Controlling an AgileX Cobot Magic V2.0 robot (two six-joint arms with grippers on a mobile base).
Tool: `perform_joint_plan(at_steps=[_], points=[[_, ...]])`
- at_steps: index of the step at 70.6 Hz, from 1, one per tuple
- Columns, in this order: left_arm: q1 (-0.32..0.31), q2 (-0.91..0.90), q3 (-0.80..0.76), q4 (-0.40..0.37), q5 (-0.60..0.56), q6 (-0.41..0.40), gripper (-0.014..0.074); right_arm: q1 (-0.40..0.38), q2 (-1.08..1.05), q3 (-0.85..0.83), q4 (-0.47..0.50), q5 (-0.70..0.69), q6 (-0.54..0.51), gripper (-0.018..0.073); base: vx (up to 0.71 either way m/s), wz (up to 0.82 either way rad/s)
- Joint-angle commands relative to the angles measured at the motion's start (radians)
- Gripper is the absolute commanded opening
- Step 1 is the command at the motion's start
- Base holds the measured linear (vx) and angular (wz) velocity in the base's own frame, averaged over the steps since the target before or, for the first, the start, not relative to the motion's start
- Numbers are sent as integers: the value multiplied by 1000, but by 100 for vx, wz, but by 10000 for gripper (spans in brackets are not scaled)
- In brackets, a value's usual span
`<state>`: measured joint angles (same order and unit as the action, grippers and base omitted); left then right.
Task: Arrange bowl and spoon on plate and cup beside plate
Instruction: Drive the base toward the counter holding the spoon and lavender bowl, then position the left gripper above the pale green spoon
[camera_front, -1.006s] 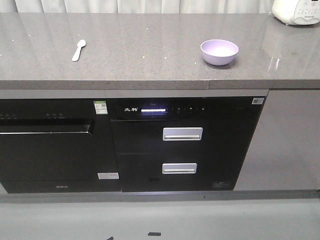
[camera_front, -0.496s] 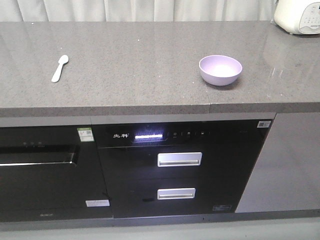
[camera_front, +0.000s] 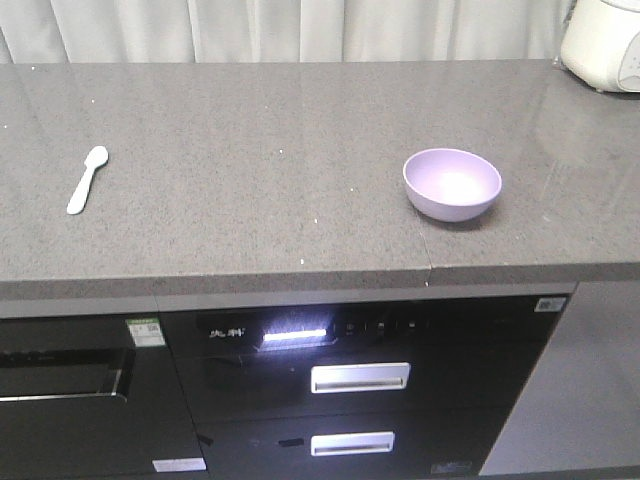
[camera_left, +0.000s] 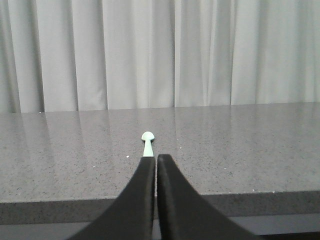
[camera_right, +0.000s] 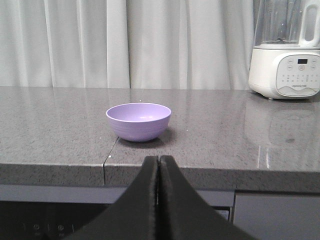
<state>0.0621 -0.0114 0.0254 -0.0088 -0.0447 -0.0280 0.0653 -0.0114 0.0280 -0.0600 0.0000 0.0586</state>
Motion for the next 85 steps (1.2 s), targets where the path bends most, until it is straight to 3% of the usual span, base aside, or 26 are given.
perform_joint_plan(at_steps=[1,85], points=[[-8,-13,-7,-3,-72,-2,-6,-3,-8,3,-3,-69,-2,-11,23,3],[-8,-13,-7,-3,-72,-2,-6,-3,-8,3,-3,-69,-2,-11,17,1]])
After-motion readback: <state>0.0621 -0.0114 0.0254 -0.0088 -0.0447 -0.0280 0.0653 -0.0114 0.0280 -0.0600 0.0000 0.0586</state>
